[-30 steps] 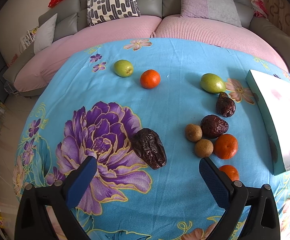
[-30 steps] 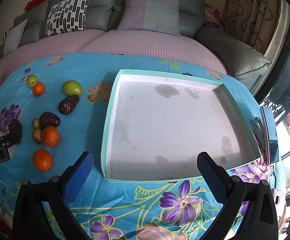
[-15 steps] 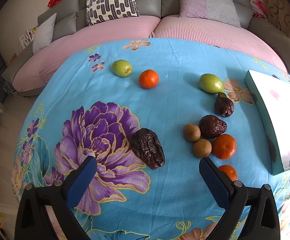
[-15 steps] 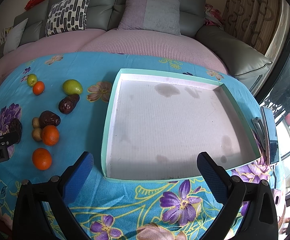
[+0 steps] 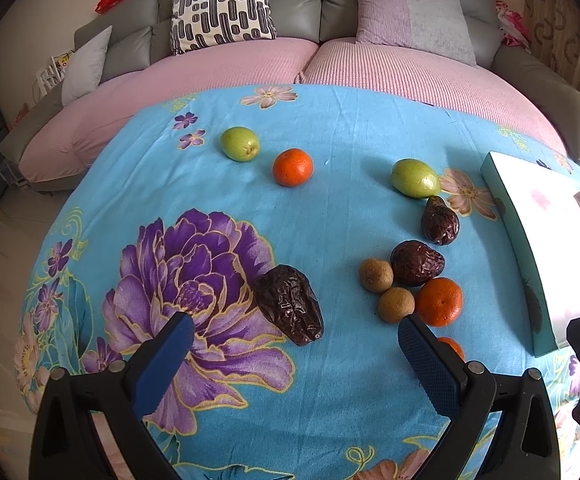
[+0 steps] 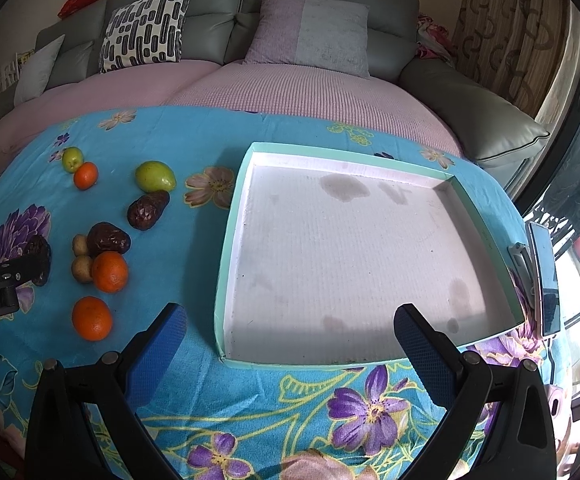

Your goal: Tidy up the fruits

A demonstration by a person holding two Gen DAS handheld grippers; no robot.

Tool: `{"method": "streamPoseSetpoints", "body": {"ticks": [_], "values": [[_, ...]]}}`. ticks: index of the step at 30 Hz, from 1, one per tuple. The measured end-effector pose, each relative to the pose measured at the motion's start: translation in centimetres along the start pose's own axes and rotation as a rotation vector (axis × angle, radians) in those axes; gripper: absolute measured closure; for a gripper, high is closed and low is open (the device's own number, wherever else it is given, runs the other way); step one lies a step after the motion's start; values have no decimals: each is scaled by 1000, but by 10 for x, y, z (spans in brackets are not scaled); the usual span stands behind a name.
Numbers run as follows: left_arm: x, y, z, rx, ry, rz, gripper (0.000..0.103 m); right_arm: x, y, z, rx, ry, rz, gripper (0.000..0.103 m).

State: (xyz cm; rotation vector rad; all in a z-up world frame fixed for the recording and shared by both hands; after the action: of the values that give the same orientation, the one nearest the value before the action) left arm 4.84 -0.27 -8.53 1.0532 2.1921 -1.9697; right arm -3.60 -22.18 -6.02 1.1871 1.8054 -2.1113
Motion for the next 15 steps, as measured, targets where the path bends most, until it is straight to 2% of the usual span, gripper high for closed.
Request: {"method": "streamPoseSetpoints", "body": {"ticks": [4,7,12,15], "values": [[-3,-4,-11,-30,-26,21,0,-3,-5,-12,-46,-19,27,0],[-4,-7,-24,-44,-68,33,0,-3,-10,-32,-132,-35,36,0],[0,-2,-33,-7,-136,38,0,12,-7,-74,-268,-75,-17,0],[1,4,-31,39,-162,46,6,23,-2,-96,-322,-105,-53,5]]}}
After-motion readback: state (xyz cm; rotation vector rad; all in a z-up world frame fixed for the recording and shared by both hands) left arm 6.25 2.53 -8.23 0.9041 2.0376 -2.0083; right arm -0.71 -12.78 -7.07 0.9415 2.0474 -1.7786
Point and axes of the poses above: each gripper's, at about its wrist camera, not at the fingertips, and y roughly the way its jaws point, z to its right, x to its underside, the point moved 10 cm from there along y, roughly the way its jaws point, and after that the axes turned 15 degrees about y, right-handed, at the moved point
